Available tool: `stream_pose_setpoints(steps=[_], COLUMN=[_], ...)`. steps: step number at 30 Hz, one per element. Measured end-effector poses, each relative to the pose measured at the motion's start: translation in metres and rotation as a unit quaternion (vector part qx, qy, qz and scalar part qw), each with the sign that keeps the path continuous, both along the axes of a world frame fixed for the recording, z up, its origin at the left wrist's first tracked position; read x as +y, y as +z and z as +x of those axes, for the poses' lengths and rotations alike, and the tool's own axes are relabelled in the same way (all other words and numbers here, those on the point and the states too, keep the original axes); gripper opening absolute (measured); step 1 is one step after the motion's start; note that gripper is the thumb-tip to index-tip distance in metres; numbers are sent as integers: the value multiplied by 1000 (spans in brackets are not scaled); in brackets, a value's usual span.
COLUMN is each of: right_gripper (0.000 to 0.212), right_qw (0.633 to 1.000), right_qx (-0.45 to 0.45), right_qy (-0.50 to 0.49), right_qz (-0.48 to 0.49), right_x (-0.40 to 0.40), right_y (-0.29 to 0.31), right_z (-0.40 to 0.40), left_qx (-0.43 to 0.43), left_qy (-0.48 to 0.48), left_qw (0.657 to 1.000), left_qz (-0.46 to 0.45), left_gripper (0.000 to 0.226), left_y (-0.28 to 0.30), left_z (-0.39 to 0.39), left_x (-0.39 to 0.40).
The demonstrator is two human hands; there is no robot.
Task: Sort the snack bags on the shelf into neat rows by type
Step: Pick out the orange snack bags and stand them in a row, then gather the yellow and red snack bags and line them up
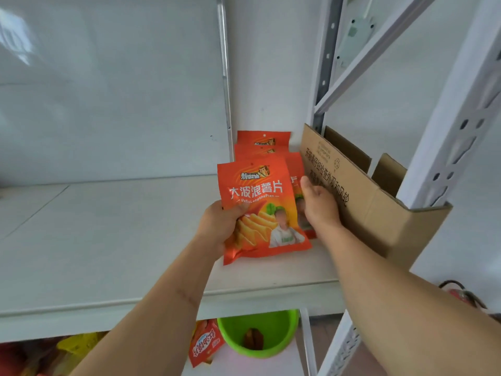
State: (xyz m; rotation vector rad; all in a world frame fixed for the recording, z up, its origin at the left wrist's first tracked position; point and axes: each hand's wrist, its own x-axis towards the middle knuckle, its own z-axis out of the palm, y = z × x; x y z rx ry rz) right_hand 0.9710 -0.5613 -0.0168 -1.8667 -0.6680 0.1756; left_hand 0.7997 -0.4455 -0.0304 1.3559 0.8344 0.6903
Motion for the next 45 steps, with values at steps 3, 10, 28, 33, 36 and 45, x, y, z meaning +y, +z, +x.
stream_pose_setpoints(steps=[3,10,28,33,36,45], right_gripper=[57,46,45,72,55,26], right_qw=[1000,997,994,984,894,781], right_qx=[4,38,101,-116,-398,-563], right_qy=[-5,46,35,-41,-19,190], right_qz=[-1,48,18,-131,-206,-192], right_x=[-7,-16,12,12,13,59], right_y=[-11,-15,-3,21,24,16], right_z=[-6,-2,22,1,-28,-138], left_qx=[59,89,125,174,289,514], left_qy=[48,110,149,164,163,123], left_qw=[995,984,972,957,888,633], left_qz=[68,106,135,164,319,566], left_gripper=[25,33,43,70,49,30], left_y=[-2,-3,1,9,13,16], left_z=[14,34,55,32,4,-120], left_x=[-10,-25,-26,-23,-24,5])
